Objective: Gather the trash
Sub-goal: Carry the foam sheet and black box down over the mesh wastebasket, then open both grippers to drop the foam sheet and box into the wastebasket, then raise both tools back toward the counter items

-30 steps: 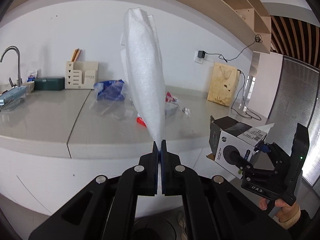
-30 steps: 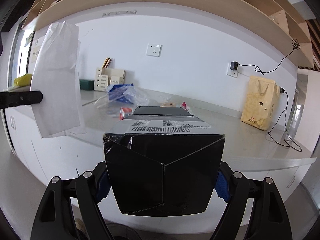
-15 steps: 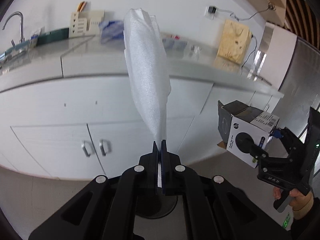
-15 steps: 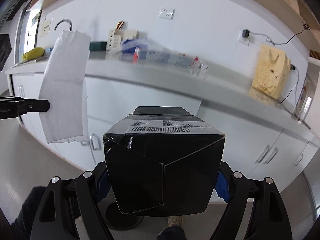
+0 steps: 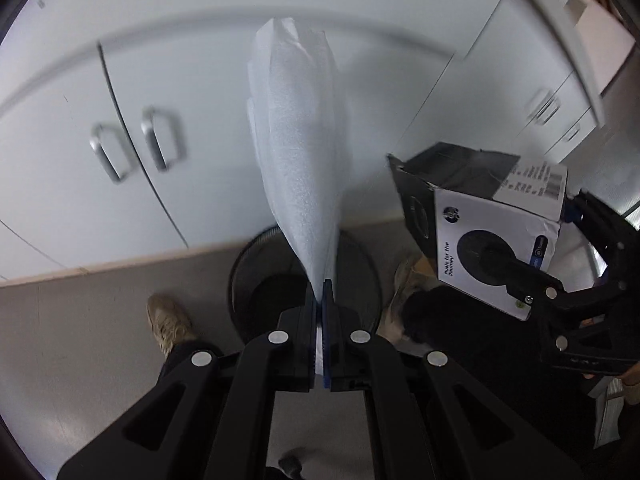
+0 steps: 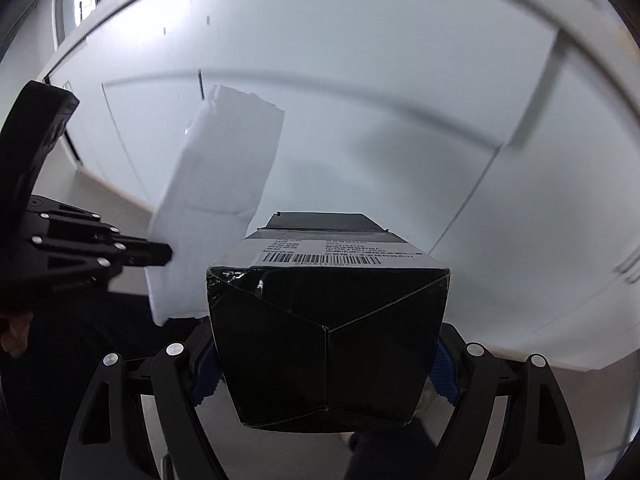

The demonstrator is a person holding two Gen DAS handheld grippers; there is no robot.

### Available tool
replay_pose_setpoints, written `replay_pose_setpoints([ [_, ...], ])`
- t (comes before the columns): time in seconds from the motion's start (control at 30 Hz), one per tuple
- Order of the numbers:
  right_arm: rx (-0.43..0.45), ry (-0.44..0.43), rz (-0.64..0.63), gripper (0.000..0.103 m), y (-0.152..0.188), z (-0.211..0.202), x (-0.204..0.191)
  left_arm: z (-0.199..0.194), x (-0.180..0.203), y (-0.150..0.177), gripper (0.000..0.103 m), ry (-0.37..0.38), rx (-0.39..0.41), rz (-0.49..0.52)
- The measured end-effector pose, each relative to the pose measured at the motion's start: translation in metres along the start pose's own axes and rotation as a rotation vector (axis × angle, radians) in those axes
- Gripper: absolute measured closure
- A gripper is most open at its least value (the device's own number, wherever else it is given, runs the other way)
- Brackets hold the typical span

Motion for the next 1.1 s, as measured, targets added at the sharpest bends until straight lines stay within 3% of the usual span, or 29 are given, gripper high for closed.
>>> replay_pose_setpoints([
  [0.13,-0.083,-0.069,-0.009,0.020,0.010,0.055,-0.006,0.056,-0.015,0.003,0.100,-0.008,-0.128,-0.065],
  [0.23,-0.132,-0.134,0.012,0.020,0.015,0.088,-0.008,0.088,-0.025,0.003,0.100,0.027,-0.205,-0.088],
  [0.3,-0.187,-0.168,0.023,0.020,0.022,0.111,-0.008,0.109,-0.033,0.002,0.100,-0.006,-0.256,-0.071],
  [0.43,-0.267,-0.216,0.039,0.020,0.036,0.140,-0.013,0.132,-0.047,-0.004,0.100,0.017,-0.326,-0.120],
  [0.5,-0.298,-0.219,0.026,0.020,0.040,0.148,-0.011,0.139,-0.053,-0.006,0.097,-0.029,-0.354,-0.099],
  [0.53,-0.308,-0.211,0.008,0.019,0.040,0.150,-0.010,0.141,-0.051,-0.008,0.094,-0.041,-0.362,-0.093],
  [0.57,-0.316,-0.194,-0.020,0.017,0.039,0.152,-0.010,0.143,-0.052,-0.008,0.068,-0.036,-0.378,-0.100],
  [0.6,-0.317,-0.180,-0.035,0.009,0.036,0.151,-0.010,0.143,-0.055,-0.012,0.024,-0.034,-0.384,-0.121],
  [0.63,-0.315,-0.168,-0.049,0.008,0.035,0.151,-0.009,0.141,-0.058,-0.018,0.009,-0.042,-0.366,-0.136],
  [0.8,-0.356,-0.147,-0.114,0.003,0.036,0.156,-0.015,0.124,-0.058,-0.030,0.004,-0.048,-0.313,-0.158],
  [0.97,-0.374,-0.168,-0.054,0.003,0.038,0.160,-0.007,0.129,-0.061,-0.028,0.004,-0.050,-0.365,-0.188],
  [1.1,-0.355,-0.181,-0.015,0.003,0.034,0.159,-0.001,0.138,-0.067,-0.023,0.004,-0.044,-0.361,-0.176],
])
Point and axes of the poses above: each gripper's, at about its wrist camera, not at the fingertips, and z roughly the way its jaws point, x to its right, y to its underside, the point moved 6 cm from there along z, roughly the way its jaws point, and after that the axes turned 8 degrees about -z, right-handed, at the moved point
